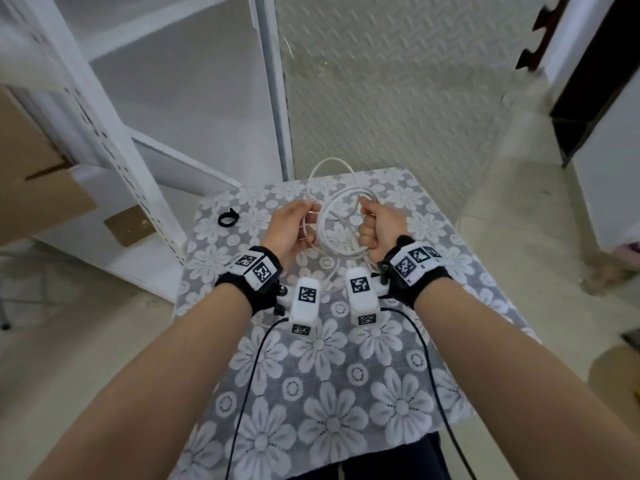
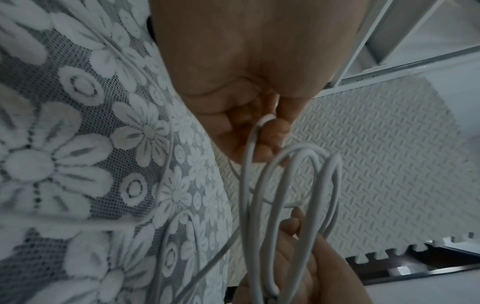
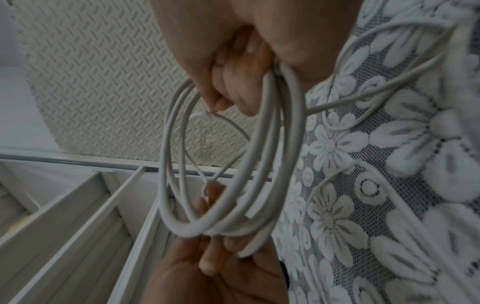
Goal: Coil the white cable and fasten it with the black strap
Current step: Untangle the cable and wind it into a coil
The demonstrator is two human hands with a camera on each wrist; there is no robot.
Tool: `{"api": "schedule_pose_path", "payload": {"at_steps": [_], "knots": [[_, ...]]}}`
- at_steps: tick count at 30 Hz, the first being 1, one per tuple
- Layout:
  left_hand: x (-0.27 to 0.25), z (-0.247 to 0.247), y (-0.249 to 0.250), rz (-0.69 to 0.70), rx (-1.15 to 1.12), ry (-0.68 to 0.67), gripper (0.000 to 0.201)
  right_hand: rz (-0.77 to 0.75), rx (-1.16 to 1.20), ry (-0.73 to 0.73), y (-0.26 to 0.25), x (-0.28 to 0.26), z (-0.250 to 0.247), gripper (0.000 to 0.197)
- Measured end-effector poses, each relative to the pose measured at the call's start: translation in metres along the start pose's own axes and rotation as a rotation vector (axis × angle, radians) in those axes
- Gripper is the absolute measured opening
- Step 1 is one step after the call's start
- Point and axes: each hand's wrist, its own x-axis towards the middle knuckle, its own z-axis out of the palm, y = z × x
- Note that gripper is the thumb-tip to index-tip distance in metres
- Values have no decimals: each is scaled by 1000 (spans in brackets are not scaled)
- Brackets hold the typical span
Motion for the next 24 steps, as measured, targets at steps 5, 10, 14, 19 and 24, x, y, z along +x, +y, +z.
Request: {"api": "schedule_pose_path", "payload": {"at_steps": [5, 10, 14, 19, 24], "knots": [[45, -2, -13, -21, -212, -84, 25, 0, 35, -19, 8, 43, 6, 26], [80, 0, -17, -7, -225, -96, 20, 15, -21, -112, 17, 75, 4, 24], [100, 1, -20, -26, -186, -133, 24, -8, -71, -102, 22, 99, 4, 21], [117, 2, -28, -19, -28, -140, 35, -10, -125, -62, 27, 124, 2, 26], [138, -5, -48, -16, -33, -146, 50, 14, -206, -26, 37, 147, 1, 18]]}}
